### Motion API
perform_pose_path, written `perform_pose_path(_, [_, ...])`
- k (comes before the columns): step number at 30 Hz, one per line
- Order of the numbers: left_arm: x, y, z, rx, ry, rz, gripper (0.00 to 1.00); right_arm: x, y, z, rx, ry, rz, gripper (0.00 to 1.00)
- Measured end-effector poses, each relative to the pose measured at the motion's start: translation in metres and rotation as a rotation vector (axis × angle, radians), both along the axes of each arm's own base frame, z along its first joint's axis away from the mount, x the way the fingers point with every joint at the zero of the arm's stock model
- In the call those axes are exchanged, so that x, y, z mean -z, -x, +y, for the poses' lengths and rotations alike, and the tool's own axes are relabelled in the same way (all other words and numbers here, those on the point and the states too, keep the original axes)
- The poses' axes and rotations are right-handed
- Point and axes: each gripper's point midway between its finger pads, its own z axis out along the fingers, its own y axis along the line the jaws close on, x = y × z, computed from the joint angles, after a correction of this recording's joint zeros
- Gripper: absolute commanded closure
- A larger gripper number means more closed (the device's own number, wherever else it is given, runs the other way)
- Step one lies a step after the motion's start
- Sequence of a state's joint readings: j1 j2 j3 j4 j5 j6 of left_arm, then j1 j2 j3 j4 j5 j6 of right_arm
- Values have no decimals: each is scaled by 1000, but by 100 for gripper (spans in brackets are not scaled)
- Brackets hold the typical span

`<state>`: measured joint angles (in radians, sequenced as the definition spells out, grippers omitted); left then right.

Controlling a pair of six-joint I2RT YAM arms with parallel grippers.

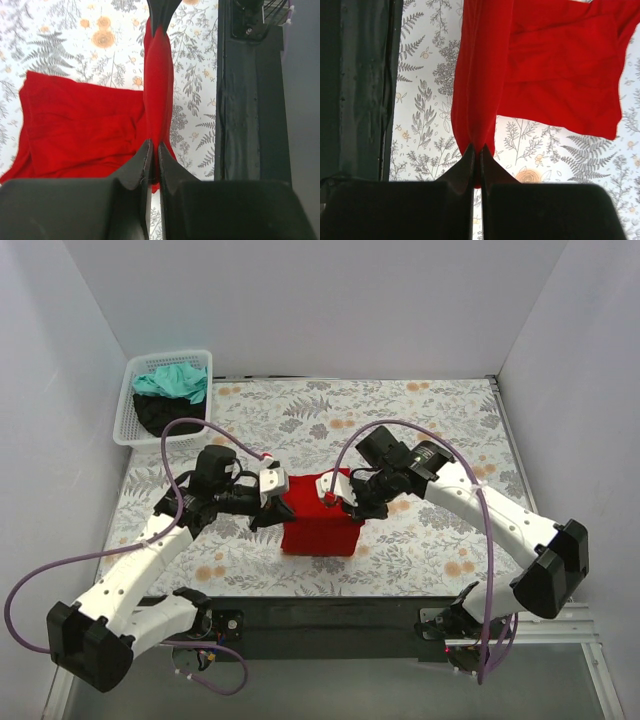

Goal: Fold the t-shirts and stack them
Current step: Fold the tshirt

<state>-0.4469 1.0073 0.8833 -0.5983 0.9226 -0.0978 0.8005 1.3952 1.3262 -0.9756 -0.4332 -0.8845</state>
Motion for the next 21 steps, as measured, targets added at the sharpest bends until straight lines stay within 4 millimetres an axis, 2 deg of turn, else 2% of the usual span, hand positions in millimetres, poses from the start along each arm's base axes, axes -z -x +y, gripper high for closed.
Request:
perform_pose_path(7, [22, -14, 5, -57, -40, 88, 100, 25, -9, 6, -3, 75, 60, 99])
perform_pose_path(15, [28, -35, 12, -100, -50, 113, 100, 11, -38, 13, 13, 66, 18, 99])
perform_pose_path(21, [23, -80, 15, -142, -33, 116, 100, 6, -72, 19, 18, 72, -28, 99])
